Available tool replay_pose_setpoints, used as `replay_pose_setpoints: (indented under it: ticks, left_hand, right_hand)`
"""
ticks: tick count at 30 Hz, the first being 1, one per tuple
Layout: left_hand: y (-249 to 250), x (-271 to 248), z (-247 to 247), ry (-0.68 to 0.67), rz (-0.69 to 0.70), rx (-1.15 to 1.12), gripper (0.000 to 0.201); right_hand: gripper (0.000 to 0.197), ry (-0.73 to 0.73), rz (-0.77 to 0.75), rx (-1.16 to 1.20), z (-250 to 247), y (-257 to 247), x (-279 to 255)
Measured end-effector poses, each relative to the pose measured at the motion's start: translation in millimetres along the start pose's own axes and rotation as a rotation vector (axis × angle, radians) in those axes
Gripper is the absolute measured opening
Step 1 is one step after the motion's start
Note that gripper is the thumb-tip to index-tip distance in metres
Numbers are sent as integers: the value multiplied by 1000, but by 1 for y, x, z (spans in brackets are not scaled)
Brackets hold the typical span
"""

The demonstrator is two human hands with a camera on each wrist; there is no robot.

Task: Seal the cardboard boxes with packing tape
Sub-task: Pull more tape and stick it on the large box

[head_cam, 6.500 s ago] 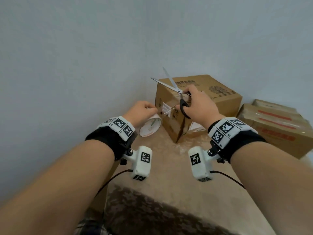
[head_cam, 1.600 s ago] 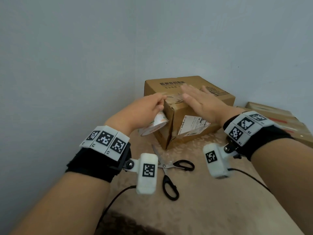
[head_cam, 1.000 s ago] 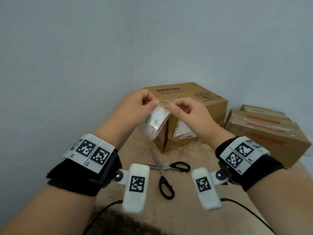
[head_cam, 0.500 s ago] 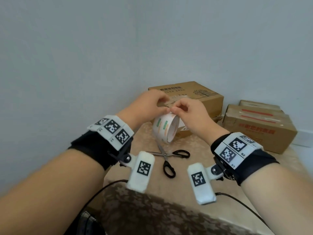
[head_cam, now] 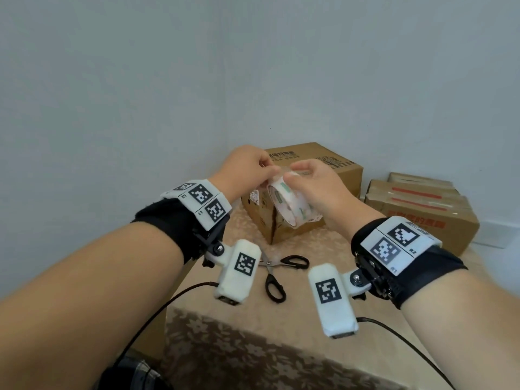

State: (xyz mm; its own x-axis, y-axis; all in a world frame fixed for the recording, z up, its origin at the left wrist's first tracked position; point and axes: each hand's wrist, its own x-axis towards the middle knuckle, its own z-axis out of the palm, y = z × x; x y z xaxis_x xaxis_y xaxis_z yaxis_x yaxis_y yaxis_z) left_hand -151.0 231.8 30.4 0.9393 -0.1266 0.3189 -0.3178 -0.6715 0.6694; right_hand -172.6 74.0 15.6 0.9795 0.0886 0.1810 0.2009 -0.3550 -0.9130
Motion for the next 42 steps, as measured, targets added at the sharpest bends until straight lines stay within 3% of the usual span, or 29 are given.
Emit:
replay_pose_setpoints:
  ticks: [2, 4, 6, 8, 14, 22, 25, 32, 39, 42]
  left_hand:
    - [-1, 6, 3, -39, -58, -70, 19]
    - [-3, 12, 3, -30, -96, -145, 19]
    - [-5, 20, -1, 70, -122, -234, 18]
    - [-8, 30, -5, 108, -152, -303, 17]
    - [-35, 50, -7, 24, -232, -235, 18]
    - [-46, 76, 4, -19, -242, -125, 25]
    - [-45, 81, 9, -67, -234, 30, 16]
    - [-54, 89, 16, -94, -203, 183, 25]
    - [-59, 95, 21, -45, -171, 170, 19]
    - [-58, 93, 27, -13, -167, 302, 11]
  right_hand:
    - [24, 61, -31, -96, -5, -10, 8]
    - [19, 8, -16, -245, -11, -18, 16]
    - [27, -100, 49, -498, -14, -19, 22]
    - [34, -118, 81, -596, -15, -12, 26]
    - [29, 28, 42, -264, -23, -4, 37]
    - [21, -130, 137, -376, -13, -22, 50]
    - [36, -114, 223, -451, -7, -25, 59]
    - [26, -125, 260, -528, 1, -26, 70]
    - [30, -85, 240, -519, 2, -24, 72]
    - [31, -85, 239, -511, 4, -20, 72]
